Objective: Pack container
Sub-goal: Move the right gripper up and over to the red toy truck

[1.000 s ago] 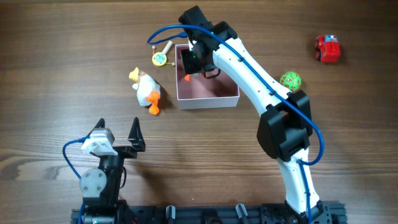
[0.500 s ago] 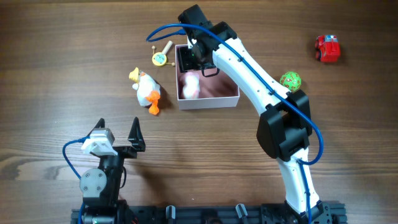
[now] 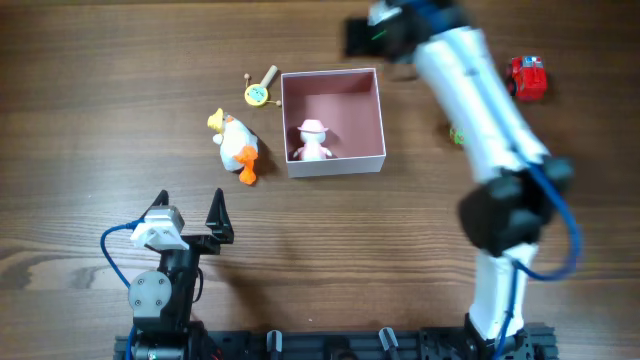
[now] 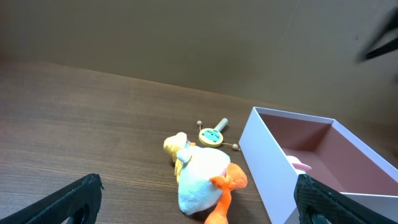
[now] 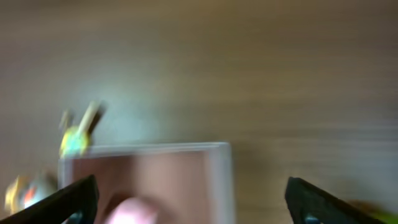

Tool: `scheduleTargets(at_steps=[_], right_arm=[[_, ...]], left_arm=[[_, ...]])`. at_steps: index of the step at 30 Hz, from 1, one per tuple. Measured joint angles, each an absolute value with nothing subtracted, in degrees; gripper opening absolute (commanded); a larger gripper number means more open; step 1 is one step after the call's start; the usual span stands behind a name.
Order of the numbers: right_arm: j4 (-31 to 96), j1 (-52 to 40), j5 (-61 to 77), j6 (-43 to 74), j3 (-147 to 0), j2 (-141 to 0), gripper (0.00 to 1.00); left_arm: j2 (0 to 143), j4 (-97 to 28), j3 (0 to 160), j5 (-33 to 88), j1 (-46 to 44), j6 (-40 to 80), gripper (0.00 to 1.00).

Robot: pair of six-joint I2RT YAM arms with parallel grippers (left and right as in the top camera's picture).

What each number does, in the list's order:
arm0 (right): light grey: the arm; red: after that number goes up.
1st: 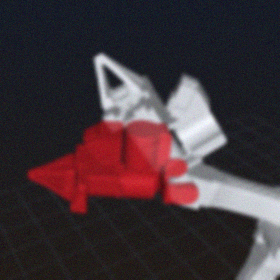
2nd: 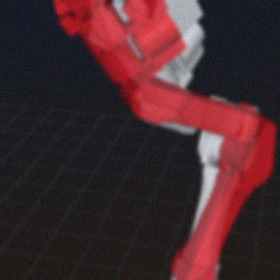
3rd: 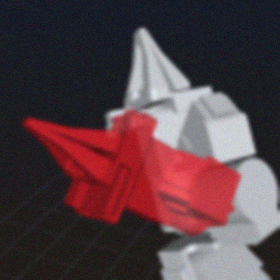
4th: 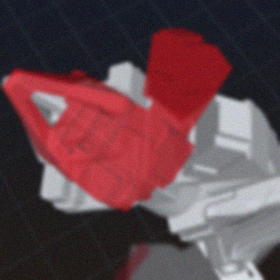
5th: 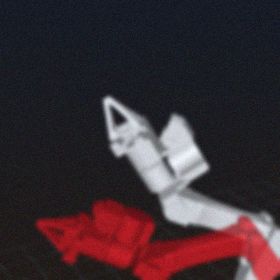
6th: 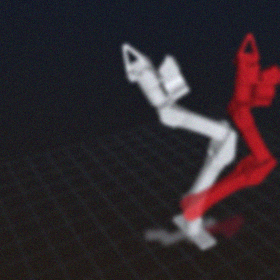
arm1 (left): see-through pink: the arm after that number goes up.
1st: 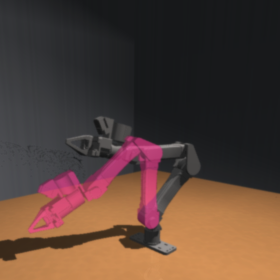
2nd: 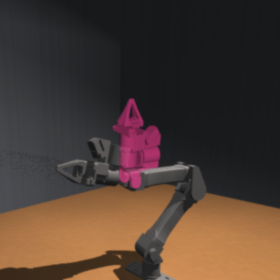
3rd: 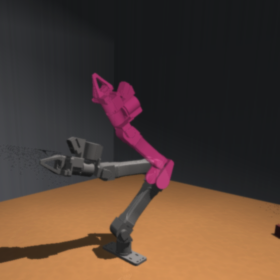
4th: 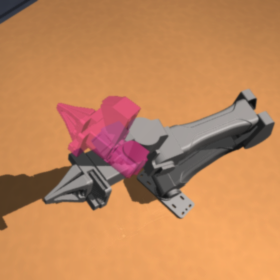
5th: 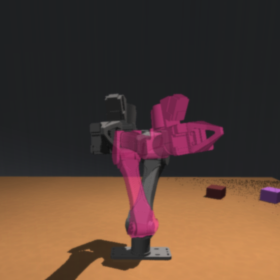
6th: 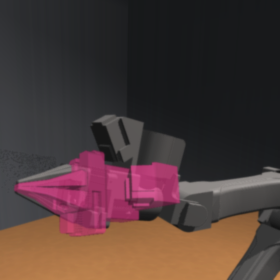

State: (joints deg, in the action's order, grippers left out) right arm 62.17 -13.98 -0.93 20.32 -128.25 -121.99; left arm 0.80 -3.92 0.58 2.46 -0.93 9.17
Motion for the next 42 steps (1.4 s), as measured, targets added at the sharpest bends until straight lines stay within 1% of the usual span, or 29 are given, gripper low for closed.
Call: scheduleTargets(at_steps=[3, 5, 7, 9, 11, 17, 24, 32, 42], right_arm=[[64.2, -3.3, -1.7, 18.9, -130.0, -118.3, 0.99], [66.2, 5.2, -1.1, 15.6, -130.7, -117.2, 0.99], [68.4, 11.2, 0.4, 11.9, -130.7, -117.5, 1.0], [71.2, 15.4, 1.3, 8.5, -130.7, -119.1, 1.0], [73.5, 17.8, 1.5, 5.7, -130.6, -121.6, 1.0], [76.1, 18.5, 1.5, -2.2, -130.2, -129.6, 1.0], [72.5, 17.7, 1.0, -6.2, -129.7, -136.7, 1.0], [63.9, 17.7, -2.3, -10.0, -129.6, -137.5, 1.0], [60.5, 17.7, 0.3, -18.6, -129.6, -138.8, 1.0]], left_arm=[[0.8, -3.9, 0.6, 2.5, -0.9, 9.2, 1.0], [0.8, -3.9, 0.6, 2.5, -0.9, 9.2, 1.0], [0.8, -3.9, 0.6, 2.5, -0.9, 9.2, 1.0], [0.8, -3.9, 0.6, 2.5, -0.9, 9.2, 1.0], [0.8, -3.9, 0.6, 2.5, -0.9, 9.2, 1.0], [0.8, -3.9, 0.6, 2.5, -0.9, 9.2, 1.0], [0.8, -3.9, 0.6, 2.5, -0.9, 9.2, 1.0], [0.8, -3.9, 0.6, 2.5, -0.9, 9.2, 1.0], [0.8, -3.9, 0.6, 2.5, -0.9, 9.2, 1.0]])
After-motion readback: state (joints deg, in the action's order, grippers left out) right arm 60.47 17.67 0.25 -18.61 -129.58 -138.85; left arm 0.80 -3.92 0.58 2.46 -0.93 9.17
